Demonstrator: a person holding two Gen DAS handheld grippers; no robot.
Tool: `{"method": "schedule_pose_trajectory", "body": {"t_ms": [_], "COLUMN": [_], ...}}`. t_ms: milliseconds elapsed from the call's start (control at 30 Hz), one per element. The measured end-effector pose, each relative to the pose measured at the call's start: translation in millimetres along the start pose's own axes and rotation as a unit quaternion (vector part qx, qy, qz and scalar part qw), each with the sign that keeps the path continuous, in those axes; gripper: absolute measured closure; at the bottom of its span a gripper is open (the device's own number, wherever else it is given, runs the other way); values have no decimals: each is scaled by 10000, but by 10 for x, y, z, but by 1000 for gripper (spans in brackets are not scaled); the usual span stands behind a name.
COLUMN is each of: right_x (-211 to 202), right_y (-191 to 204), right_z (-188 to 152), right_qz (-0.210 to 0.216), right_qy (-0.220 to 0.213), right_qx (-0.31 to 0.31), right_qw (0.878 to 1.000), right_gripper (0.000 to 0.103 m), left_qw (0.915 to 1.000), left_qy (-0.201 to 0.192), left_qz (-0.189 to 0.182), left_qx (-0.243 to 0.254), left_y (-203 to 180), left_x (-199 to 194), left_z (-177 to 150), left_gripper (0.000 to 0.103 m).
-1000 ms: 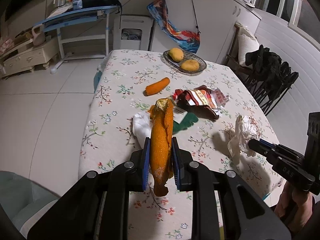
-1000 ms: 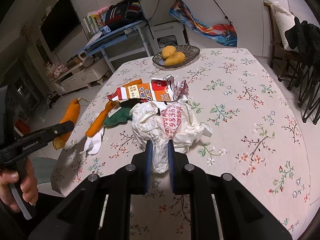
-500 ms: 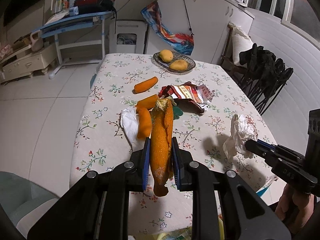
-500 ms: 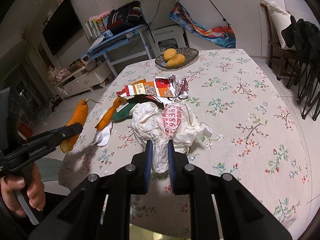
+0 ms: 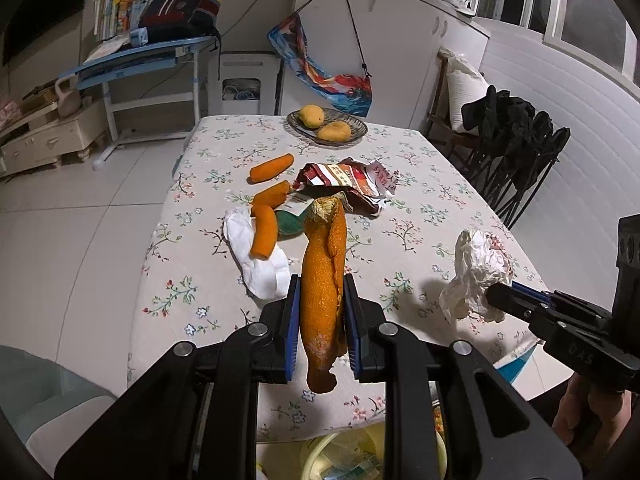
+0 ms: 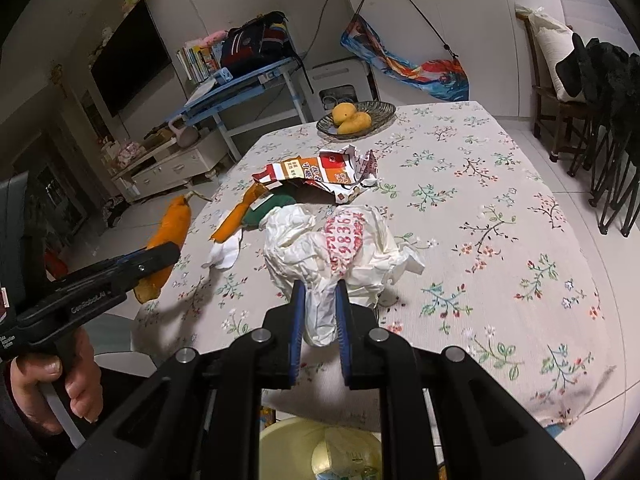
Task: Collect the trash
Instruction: 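Lift the orange peel with the left gripper while the right lifts the white bag, then carry the white bag to the yellow bin and open the right gripper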
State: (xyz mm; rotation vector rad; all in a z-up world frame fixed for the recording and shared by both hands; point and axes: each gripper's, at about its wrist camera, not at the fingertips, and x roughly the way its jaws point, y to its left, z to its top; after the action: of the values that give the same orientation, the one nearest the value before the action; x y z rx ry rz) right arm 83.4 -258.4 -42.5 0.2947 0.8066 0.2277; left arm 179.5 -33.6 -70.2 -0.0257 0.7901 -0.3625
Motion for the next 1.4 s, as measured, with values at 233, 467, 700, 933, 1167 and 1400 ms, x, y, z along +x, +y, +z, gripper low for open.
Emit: {"method": "schedule_pose_trajectory", "body": {"t_ms": [233,467,700,933,1167,1400], "right_x": [-63,-147,-223,-307,-392,-437], "right_y": [26,78,105,150,175,243], "right_z": [-81,-167,-225,-288,-389,-544], "right_qz": [30,54,91,109,139,203], "right_qy": [-54,-105,-171,-201,-187,-60], "right_qx": [1,-81,-93,-150,-161,-248], "right_qw": [10000,9999,9998,9996,9996,9995], "right_gripper": [87,87,87,87,87,87], "left_qw": [10000,10000,9999,9999,9998,9997], "left_qy": [-5,-10,-23,-64,-140,-164], "left_qz": [-16,-21,-42,-80,-112,-146], "left_qx": [-27,-46,-89,-121,-128,-119], "left_y": [-21,-29,-42,-49,-54,-85], "left_x": [-40,-56,-150,-246,-348,-415], "left_z": [-63,-107,-246,-303,-367,-441], "left_gripper": [84,84,84,84,84,84]}}
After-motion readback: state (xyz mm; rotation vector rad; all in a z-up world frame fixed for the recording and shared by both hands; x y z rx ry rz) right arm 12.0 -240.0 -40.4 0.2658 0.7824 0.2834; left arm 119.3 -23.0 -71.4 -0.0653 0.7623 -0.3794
